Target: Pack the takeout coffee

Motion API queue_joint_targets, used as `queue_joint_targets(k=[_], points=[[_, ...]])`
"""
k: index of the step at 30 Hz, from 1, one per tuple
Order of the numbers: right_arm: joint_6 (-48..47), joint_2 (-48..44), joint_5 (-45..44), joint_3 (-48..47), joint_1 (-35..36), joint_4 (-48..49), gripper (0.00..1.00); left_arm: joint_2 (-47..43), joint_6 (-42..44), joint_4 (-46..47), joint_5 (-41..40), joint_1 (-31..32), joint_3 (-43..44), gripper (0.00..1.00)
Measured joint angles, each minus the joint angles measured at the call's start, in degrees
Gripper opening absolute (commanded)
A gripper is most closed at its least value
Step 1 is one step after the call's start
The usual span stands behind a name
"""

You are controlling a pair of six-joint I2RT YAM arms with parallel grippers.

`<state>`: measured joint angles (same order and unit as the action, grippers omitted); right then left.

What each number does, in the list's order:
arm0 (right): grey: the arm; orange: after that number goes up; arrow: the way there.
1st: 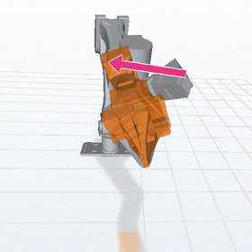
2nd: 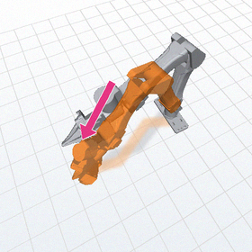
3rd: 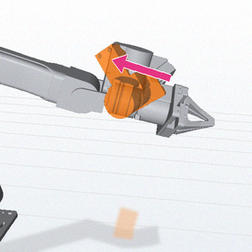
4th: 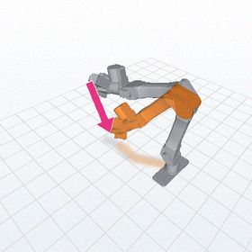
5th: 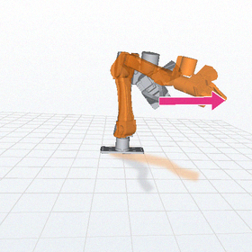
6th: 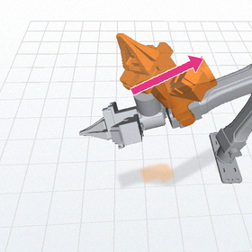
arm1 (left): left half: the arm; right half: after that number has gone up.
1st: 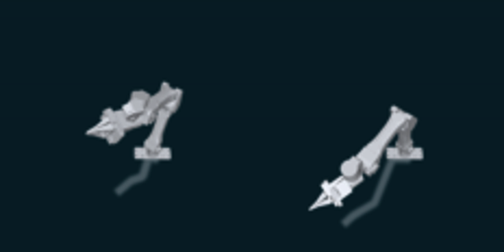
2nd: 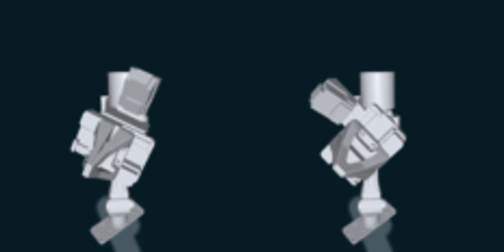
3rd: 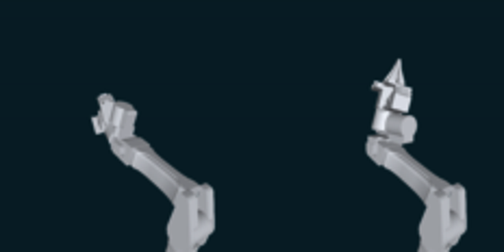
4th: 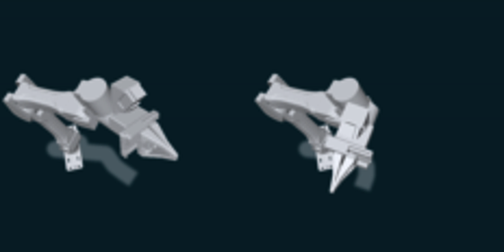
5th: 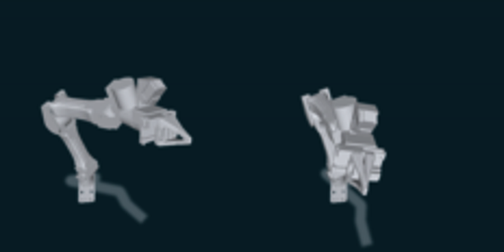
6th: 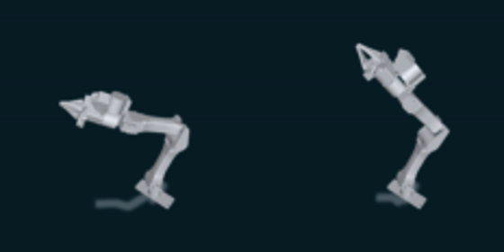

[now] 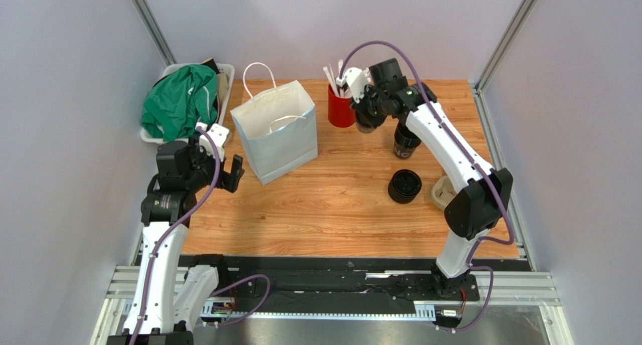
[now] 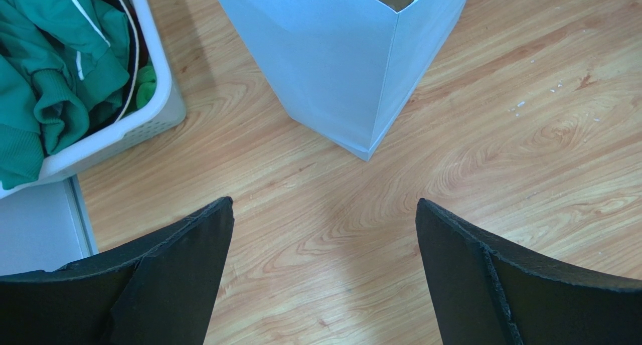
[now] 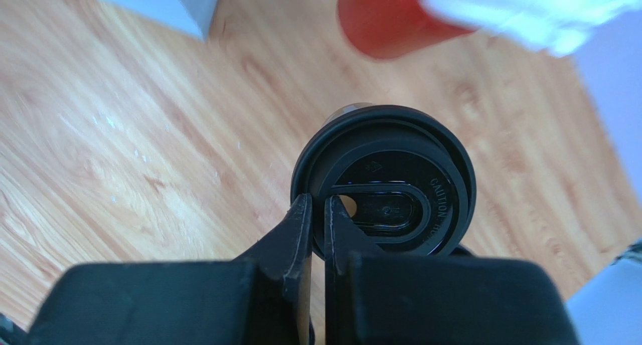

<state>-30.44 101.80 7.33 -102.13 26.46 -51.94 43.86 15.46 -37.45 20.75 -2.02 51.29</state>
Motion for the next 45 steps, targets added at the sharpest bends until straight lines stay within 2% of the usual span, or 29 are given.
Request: queue_joint_targets(k=[7, 12, 20, 31, 38, 45], points=[[6.6, -0.5, 1.6, -20.3, 0.0, -6.1, 0.0, -1.0, 0.2, -0.7, -0.1, 0.0, 0.5, 0.99], [12.0, 0.3, 3.8, -33.7, 0.2, -6.2, 0.0, 0.2, 2.8, -4.1, -0.9, 0.0, 6.8, 0.99], [20.3, 2.0, 9.9, -33.9, 4.7, -1.4, 0.0, 8.3, 7.8, -4.8, -5.3, 0.0, 20.0, 0.99], [31.3, 12.5, 18.0, -38.0, 7.6, 6.6, 0.0, 19.3, 6.9, 3.1, -7.2, 0.0, 23.3, 0.99], [33.8, 17.1, 18.4, -37.9, 9.6, 7.3, 0.0, 26.9, 5.7, 9.1, -8.7, 0.0, 26.5, 0.99], [33.8, 18.2, 18.1, -37.4, 12.2, 7.4, 0.0, 36.0, 5.4, 10.0, -6.6, -0.1, 35.0, 0.99]])
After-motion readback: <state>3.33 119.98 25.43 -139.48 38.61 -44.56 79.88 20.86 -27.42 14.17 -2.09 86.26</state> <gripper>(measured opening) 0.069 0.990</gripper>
